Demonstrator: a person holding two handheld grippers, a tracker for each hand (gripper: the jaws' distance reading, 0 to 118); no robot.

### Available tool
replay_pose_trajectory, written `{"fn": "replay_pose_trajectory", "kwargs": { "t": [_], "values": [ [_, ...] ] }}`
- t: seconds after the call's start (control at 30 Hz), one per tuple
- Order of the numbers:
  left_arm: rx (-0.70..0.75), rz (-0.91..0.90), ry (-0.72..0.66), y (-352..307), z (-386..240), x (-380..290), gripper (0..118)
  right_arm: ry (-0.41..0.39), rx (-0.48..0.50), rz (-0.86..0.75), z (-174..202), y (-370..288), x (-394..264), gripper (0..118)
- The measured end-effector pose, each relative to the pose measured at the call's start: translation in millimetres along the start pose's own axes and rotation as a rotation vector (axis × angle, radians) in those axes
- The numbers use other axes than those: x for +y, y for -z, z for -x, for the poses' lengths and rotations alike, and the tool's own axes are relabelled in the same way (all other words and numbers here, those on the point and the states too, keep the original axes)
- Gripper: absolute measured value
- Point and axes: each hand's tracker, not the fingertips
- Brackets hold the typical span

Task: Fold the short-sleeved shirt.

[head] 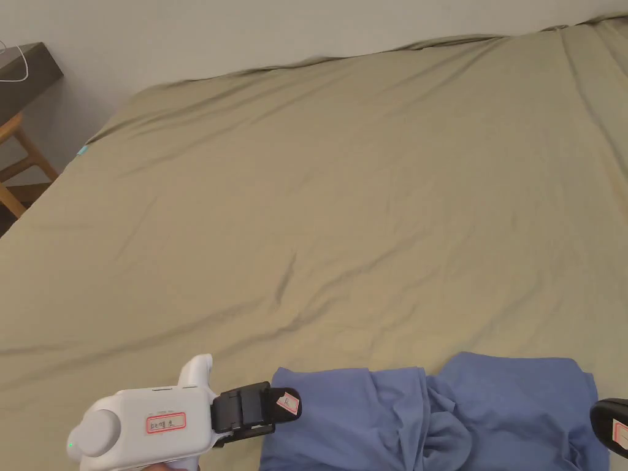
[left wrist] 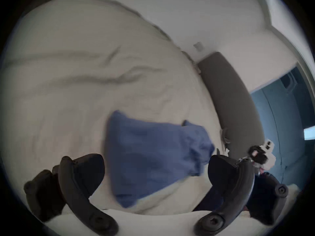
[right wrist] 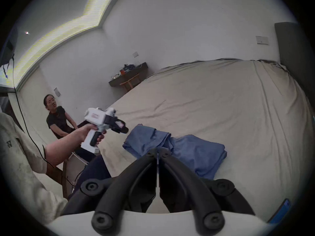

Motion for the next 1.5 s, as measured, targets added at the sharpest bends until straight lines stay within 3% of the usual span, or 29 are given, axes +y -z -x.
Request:
{"fn": "replay_pose_trajectory", "kwargs": {
  "t": [0.07, 0.17, 0.23, 0.27, 0.3, 0.33, 0.37, 0.4, 0.5, 0.7, 0.83, 0.9, 1.03, 1.2, 1.37, 1.5],
  "values": [
    [0.069, 0.018, -0.065, 17.5, 14.6, -0.5, 118, -0.004, -0.010, 0.003, 2.2, 0.6, 3.0, 4],
    [0.021, -0.058, 0.058, 20.0, 3.0, -4.7, 118, 0.022, -0.066, 0.019, 2.8, 3.1, 5.5, 4],
    [0.059, -0.009, 0.093, 29.9, -8.1, -4.3, 118, 0.034, -0.130, 0.042, 2.7, 7.9, 5.8, 4],
    [0.068, 0.022, 0.119, 33.8, -14.4, -8.1, 110, 0.038, -0.164, 0.056, 2.7, 11.1, 5.8, 4],
    [0.089, 0.019, 0.143, 35.8, -20.2, -10.8, 92, 0.040, -0.189, 0.069, 2.4, 14.1, 6.0, 4],
    [0.113, 0.005, 0.170, 35.7, -26.5, -11.7, 51, 0.042, -0.212, 0.081, 2.2, 16.6, 6.4, 4],
    [0.144, 0.000, 0.172, 34.9, -30.3, -11.7, 29, 0.041, -0.223, 0.079, 2.0, 18.3, 6.1, 4],
    [0.181, -0.007, 0.144, 35.3, -32.2, -11.4, 23, 0.045, -0.232, 0.077, 2.0, 18.9, 6.0, 4],
    [0.063, -0.044, -0.015, 25.9, -27.7, -14.5, 20, 0.060, -0.242, 0.079, 1.0, 17.0, 5.7, 4],
    [-0.127, -0.156, -0.126, -14.5, -36.9, -18.9, 19, 0.057, -0.279, 0.091, -2.5, 11.7, 2.8, 4],
    [0.111, -0.186, -0.102, -56.6, -37.6, -10.7, 16, 0.091, -0.306, 0.072, -9.3, 2.8, 1.8, 4],
    [0.103, -0.200, -0.127, -73.5, -30.5, -7.5, 16, 0.098, -0.329, 0.073, -12.7, 0.1, 0.3, 4],
    [0.232, -0.215, -0.052, -84.6, -56.0, -6.4, 16, 0.123, -0.375, 0.088, -19.2, 0.3, -4.1, 4],
    [0.303, -0.233, 0.005, -51.8, -131.7, -16.4, 16, 0.166, -0.397, 0.106, -22.5, 4.0, -6.5, 4],
    [0.161, -0.170, 0.089, 30.3, -202.1, -31.7, 16, 0.178, -0.393, 0.106, -22.6, 5.4, -7.2, 4],
    [0.159, -0.035, 0.142, 107.9, -221.8, -48.1, 16, 0.182, -0.397, 0.111, -23.9, 1.7, -9.6, 4]
  ]
}}
